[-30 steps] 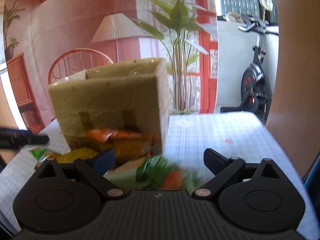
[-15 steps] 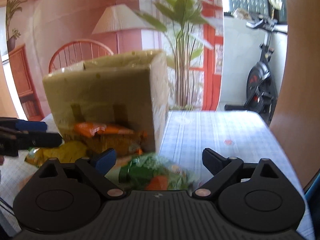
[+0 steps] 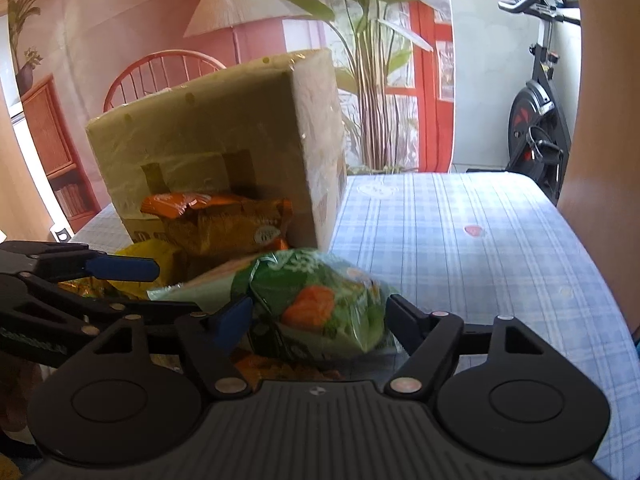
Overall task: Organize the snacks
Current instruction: 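Close both grippers on the green-and-white snack bag, then lift the green-and-white bag into the box and open both grippers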
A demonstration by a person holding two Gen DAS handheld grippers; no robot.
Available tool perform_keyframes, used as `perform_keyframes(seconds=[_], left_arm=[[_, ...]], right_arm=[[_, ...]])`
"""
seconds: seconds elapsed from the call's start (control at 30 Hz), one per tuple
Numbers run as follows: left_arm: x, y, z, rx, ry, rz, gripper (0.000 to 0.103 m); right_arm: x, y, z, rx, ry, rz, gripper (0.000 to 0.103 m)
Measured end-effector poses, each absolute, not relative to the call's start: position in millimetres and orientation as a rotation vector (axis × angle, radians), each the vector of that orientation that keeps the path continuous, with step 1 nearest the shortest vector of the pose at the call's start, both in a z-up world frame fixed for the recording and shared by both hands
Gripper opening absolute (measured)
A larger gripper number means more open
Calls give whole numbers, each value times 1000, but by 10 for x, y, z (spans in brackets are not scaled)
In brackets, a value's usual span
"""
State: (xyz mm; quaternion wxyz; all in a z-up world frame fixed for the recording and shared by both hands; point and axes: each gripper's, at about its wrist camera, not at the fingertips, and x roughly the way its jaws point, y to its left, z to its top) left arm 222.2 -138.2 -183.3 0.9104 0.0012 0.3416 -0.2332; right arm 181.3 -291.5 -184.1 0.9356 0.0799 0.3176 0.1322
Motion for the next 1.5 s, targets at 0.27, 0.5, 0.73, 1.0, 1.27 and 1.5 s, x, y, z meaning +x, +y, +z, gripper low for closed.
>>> perform_keyframes(seconds=[0.27, 0.5, 0.73, 1.0, 1.27, 1.5], left_arm=[[2357, -1361, -1865, -35, 724, -462, 85], [2427, -1315, -1974, -77, 768, -433, 79], [2403, -1408, -1927, -30, 722, -503, 45], [2318, -1472, -1829, -3, 693, -535, 34], [2286, -1548, -1601, -57, 659, -635, 34], [2349, -1601, -1336, -95, 608, -674, 34]], right_arm=[[1853, -3007, -1934, 237, 645, 267, 74], [1884, -2981, -1944, 235, 640, 273, 67], [1894, -2956, -1927, 206, 627, 263, 67], [1805, -2922, -1850, 151, 599, 248, 48], [1606, -3032, -1568, 176, 547, 186, 46], [1483, -3058, -1222, 153, 457, 154, 43]])
